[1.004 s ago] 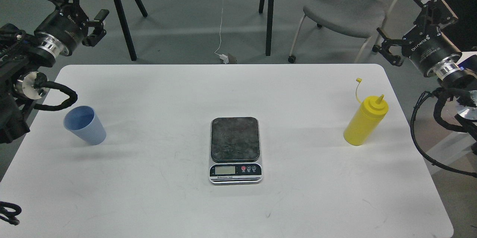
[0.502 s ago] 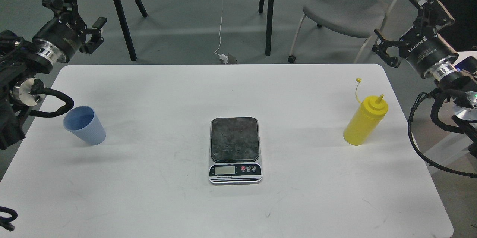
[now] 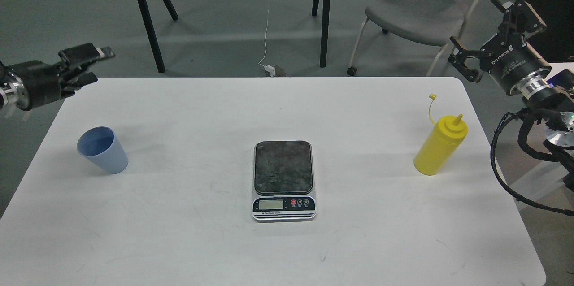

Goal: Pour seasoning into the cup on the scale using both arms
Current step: 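Move the left gripper down toward the light blue cup, then close the left gripper around the side of the light blue cup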

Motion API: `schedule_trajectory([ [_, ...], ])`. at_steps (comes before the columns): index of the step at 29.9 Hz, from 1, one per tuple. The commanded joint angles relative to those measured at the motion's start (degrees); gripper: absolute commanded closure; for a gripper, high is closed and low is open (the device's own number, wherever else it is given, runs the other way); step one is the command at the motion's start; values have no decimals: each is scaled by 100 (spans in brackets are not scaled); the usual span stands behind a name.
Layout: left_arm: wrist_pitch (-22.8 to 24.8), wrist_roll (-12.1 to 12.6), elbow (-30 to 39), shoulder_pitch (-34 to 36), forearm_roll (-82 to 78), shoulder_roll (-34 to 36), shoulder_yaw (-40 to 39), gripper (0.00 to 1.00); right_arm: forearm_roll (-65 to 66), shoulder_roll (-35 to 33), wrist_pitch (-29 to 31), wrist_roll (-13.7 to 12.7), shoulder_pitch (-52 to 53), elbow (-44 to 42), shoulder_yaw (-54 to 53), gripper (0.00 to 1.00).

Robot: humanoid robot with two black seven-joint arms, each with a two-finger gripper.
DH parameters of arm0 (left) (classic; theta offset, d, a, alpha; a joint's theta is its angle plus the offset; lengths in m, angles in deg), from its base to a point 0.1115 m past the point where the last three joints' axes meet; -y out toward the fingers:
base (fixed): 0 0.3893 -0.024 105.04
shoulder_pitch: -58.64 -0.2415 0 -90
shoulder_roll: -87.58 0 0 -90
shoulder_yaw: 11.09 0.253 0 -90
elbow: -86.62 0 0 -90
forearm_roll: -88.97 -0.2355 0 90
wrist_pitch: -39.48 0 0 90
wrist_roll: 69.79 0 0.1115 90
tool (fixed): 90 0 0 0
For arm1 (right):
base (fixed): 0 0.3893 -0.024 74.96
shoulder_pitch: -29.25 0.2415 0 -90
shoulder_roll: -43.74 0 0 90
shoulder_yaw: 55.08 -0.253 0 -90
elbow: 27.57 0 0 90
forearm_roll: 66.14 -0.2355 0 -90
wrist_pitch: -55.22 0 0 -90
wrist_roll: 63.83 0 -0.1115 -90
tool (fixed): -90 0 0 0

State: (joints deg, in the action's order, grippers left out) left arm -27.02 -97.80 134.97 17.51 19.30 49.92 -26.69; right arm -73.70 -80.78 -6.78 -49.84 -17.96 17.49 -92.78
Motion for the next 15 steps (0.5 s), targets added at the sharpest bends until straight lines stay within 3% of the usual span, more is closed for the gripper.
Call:
schedule_trajectory([
  [1,-652,1,377,-272,-1046,92,4,0,0,-2,0,-1,1,3,-9,1],
  [10,-987,1,263,-413,-1540,136,56,0,0,-11,0,-1,1,12,0,1],
  [15,-1417,1,17,-422,-2058,110,311,0,0,7,0,-1,-8,21,-9,1],
])
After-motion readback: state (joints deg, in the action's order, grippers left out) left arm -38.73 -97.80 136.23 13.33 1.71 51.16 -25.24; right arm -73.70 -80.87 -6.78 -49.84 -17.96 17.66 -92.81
